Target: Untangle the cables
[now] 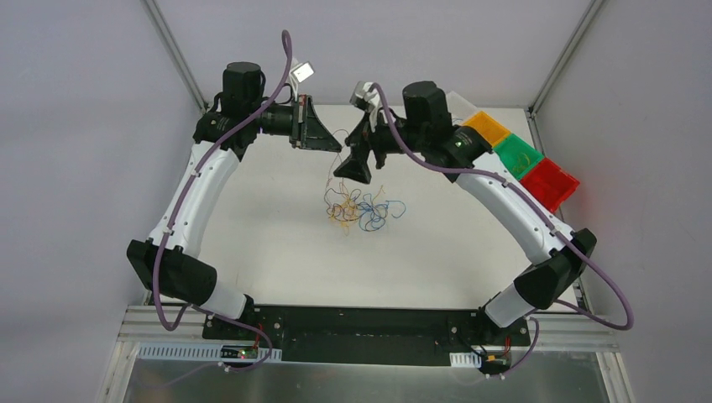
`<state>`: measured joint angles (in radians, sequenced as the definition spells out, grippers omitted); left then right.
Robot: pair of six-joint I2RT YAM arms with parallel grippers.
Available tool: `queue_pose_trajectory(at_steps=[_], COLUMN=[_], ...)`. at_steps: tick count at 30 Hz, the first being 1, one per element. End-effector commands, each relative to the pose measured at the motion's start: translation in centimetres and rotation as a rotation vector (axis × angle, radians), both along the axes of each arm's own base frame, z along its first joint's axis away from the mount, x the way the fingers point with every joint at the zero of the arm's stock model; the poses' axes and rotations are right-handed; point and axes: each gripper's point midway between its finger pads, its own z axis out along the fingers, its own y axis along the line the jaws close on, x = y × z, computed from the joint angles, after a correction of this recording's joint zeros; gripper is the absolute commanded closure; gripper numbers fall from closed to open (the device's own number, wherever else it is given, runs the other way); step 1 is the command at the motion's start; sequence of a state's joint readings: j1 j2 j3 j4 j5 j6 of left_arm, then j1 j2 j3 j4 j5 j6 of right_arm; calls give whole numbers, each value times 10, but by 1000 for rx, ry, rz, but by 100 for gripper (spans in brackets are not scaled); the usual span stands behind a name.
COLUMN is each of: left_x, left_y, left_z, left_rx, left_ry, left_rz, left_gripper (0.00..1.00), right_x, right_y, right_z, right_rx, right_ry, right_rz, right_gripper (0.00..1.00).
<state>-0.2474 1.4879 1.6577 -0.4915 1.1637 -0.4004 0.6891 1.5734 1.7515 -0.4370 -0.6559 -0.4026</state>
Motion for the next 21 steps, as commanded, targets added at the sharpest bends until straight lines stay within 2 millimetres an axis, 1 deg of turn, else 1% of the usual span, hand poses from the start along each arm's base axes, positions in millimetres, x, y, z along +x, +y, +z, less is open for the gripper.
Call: queue_pose_trajectory(at_steps=[1,2,3,5,7,9,12,13,14,18,19,21], left_x=[-25,-26,-27,-27,-25,-23,-20,-18,-16,-7,-2,12], left_y=[-2,-4,-5,-6,-6,-6,-7,-7,-7,-6,-3,7], left_z=[28,29,29,31,32,33,33,32,30,24,22,18], left_rx=[-46,-47,-48,-50,-52,-53,-53,-51,-46,-24,-14,8], left_ry=[-93,-93,-90,-81,-76,-76,-73,-73,-72,-83,-86,-87], left_rz=[-72,-76,-78,-77,-73,-66,-58,-52,-41,9,35,118], left_gripper=[100,100,100,100,100,100,100,100,100,100,91,54], right_x=[-25,-24,-23,-20,-15,-12,-10,-10,-10,-9,-8,-3], right_y=[12,14,14,15,14,14,12,11,10,5,3,-1], right_z=[3,-1,-2,-4,-3,1,9,12,13,15,15,20], right_rx=[38,35,38,50,67,93,130,140,147,150,151,155], right_ry=[-100,-105,-107,-112,-124,-145,-149,-148,-148,-137,-135,-136], right_rz=[107,101,90,67,35,10,-23,-32,-42,-74,-84,-116], right_gripper=[8,12,18,32,48,64,89,99,100,100,100,100])
